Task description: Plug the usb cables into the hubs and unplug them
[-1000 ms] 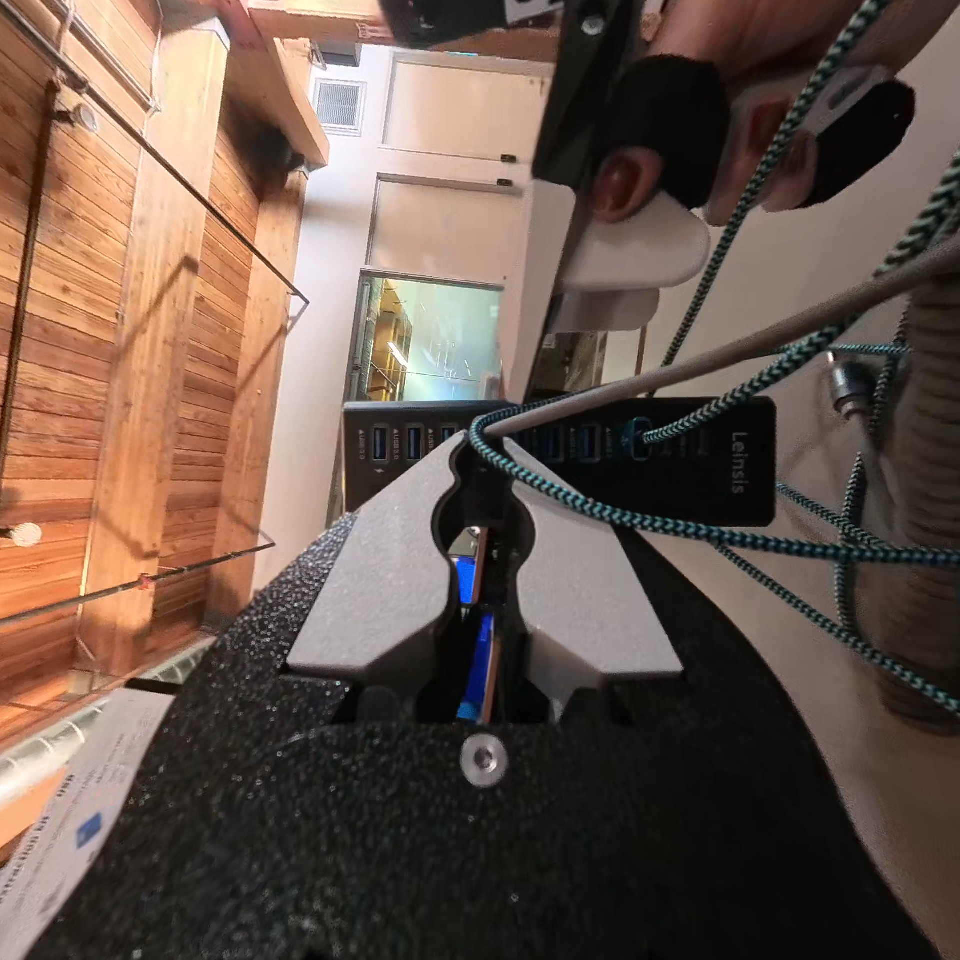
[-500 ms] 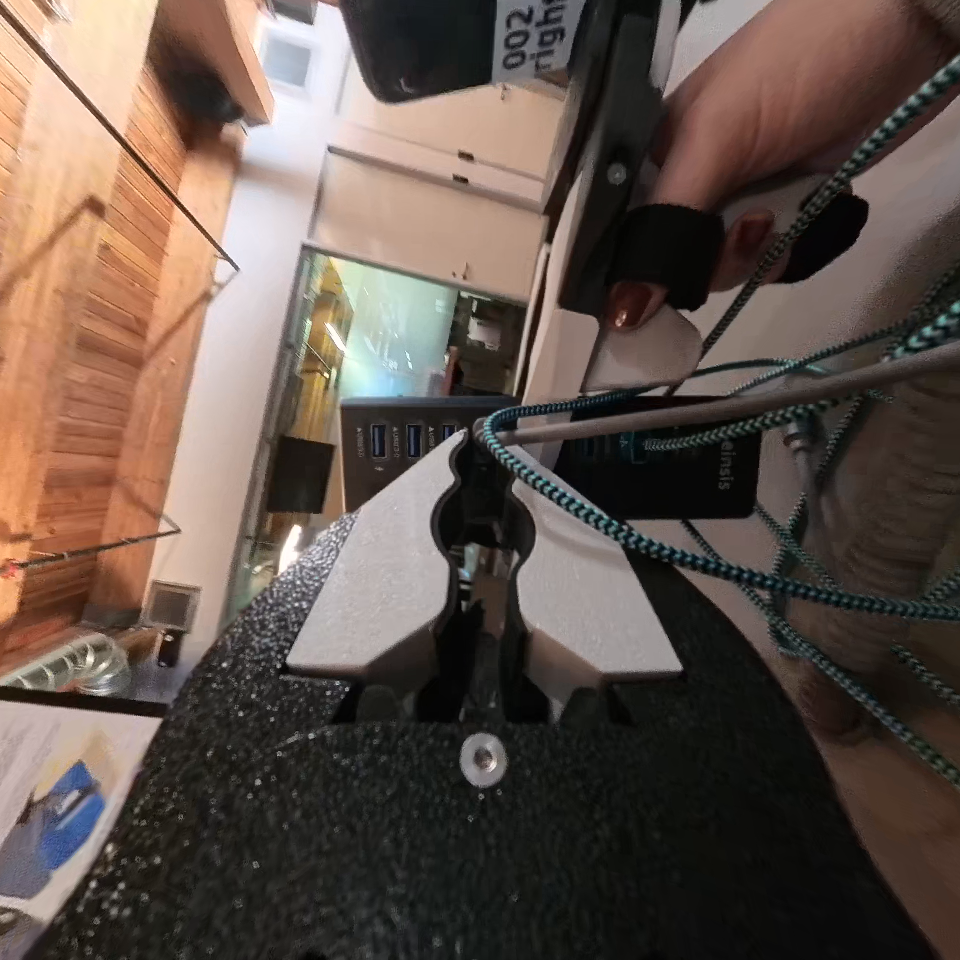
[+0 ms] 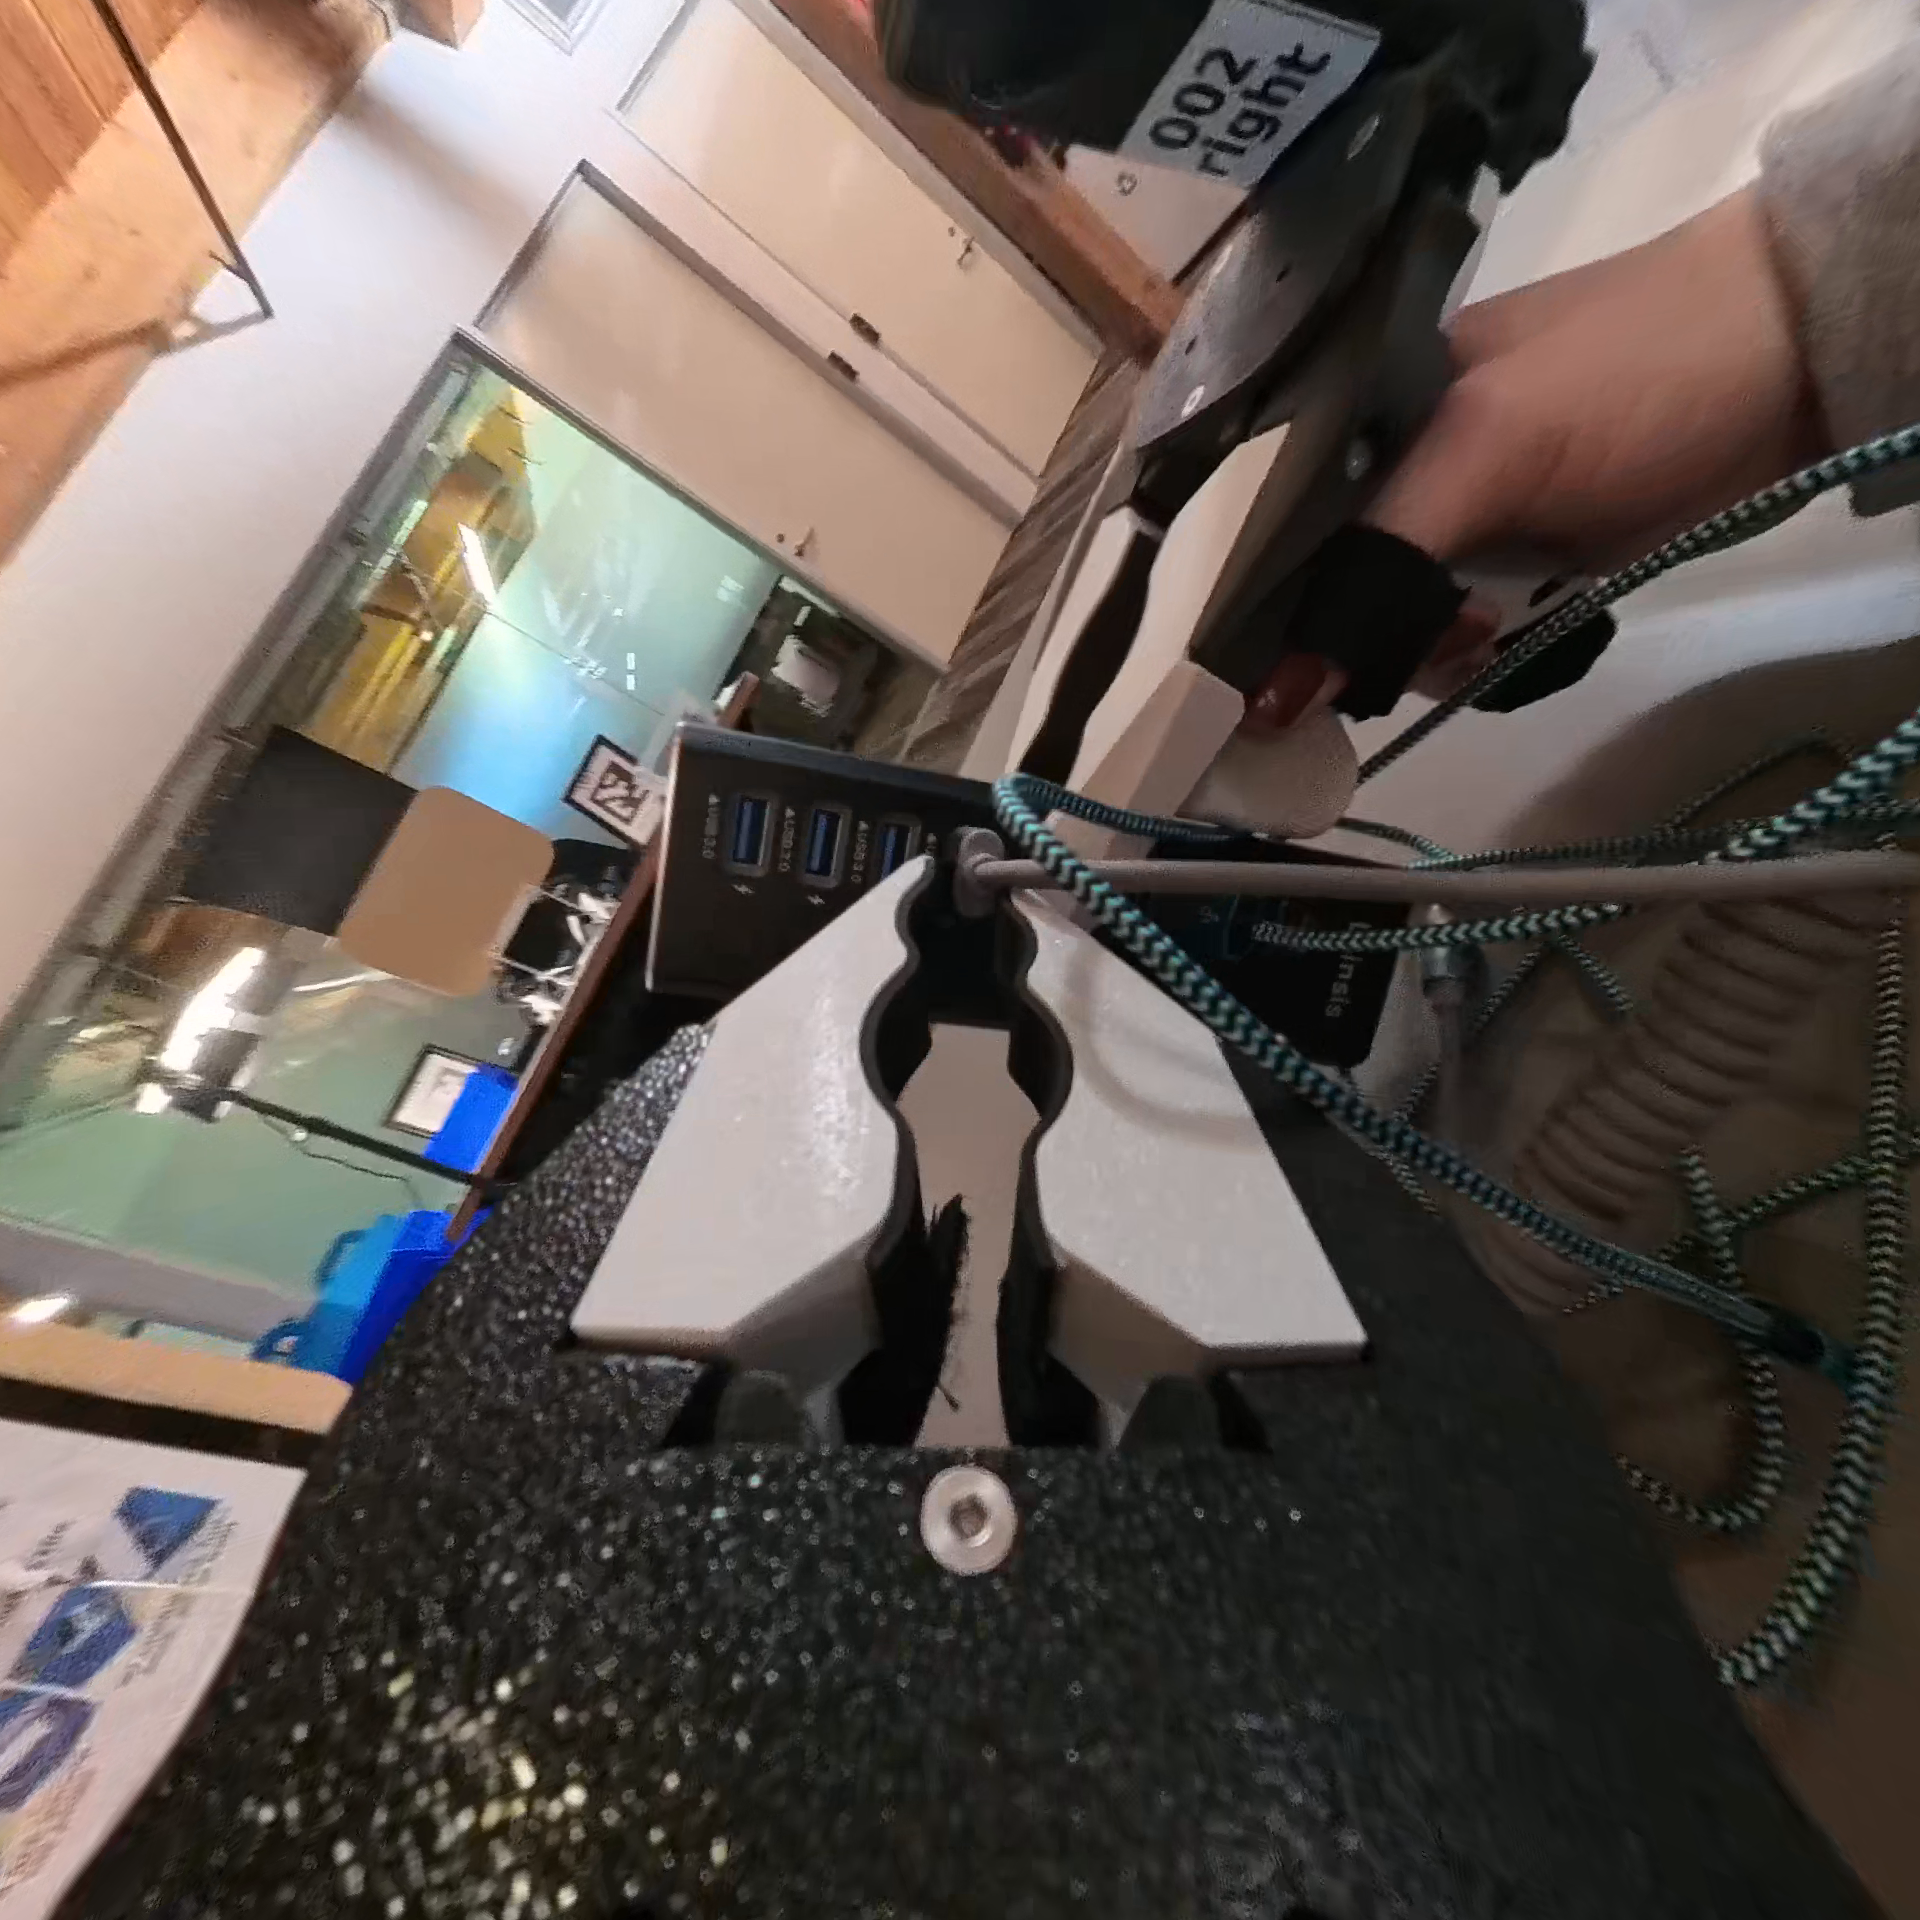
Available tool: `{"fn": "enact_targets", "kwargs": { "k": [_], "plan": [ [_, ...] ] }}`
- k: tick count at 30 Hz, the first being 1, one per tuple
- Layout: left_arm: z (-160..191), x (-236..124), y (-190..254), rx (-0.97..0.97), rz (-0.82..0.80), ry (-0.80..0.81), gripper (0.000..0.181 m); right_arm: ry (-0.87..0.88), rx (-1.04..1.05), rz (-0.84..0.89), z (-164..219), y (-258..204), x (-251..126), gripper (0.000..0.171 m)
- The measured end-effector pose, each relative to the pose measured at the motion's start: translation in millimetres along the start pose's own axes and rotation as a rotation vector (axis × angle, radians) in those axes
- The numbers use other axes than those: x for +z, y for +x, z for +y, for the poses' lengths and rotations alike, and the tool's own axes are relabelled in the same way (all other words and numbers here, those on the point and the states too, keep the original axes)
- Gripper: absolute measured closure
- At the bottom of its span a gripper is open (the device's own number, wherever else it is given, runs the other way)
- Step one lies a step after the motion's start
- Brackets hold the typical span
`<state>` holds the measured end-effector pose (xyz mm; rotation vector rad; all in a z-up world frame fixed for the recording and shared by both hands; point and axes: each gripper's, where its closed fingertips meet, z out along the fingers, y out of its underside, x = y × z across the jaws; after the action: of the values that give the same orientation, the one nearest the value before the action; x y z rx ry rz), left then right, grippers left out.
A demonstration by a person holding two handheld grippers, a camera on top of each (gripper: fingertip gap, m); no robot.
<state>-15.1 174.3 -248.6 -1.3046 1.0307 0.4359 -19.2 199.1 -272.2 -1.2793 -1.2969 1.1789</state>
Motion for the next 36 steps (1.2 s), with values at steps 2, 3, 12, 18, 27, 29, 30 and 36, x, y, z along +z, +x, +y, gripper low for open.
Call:
{"fn": "enact_targets", "kwargs": {
  "k": [2, 3, 12, 18, 27, 29, 30, 36],
  "plan": [
    [-3, 0, 1, 0.000, 0.006, 0.012, 0.174, 0.012, 0.002, -0.009, -1, -1, -1, 0.146],
    [-5, -1, 2, -0.019, 0.021, 0.034, 0.174, 0.018, 0.009, -0.026, -2, -3, -2, 0.145],
    [-2, -4, 9, 0.097, 0.003, 0.076, 0.171, -0.036, 0.079, -0.103, 7, -13, 5, 0.145],
    [-3, 2, 9, 0.187, -0.015, 0.023, 0.174, -0.047, 0.090, -0.105, 8, -13, 4, 0.146],
    [-6, 2, 13, 0.103, 0.170, -0.038, 0.173, -0.015, 0.031, -0.129, 8, -15, 6, 0.145],
    [-7, -2, 12, 0.044, 0.204, -0.020, 0.175, -0.015, 0.026, -0.138, 7, -17, 6, 0.145],
    [-6, -4, 11, 0.029, 0.201, -0.023, 0.181, -0.014, 0.035, -0.120, 7, -13, 5, 0.145],
    [-32, -47, -66, -0.169, -0.102, 0.205, 0.181, 0.069, 0.162, 0.129, 4, 44, -34, 0.146]
  ]
}}
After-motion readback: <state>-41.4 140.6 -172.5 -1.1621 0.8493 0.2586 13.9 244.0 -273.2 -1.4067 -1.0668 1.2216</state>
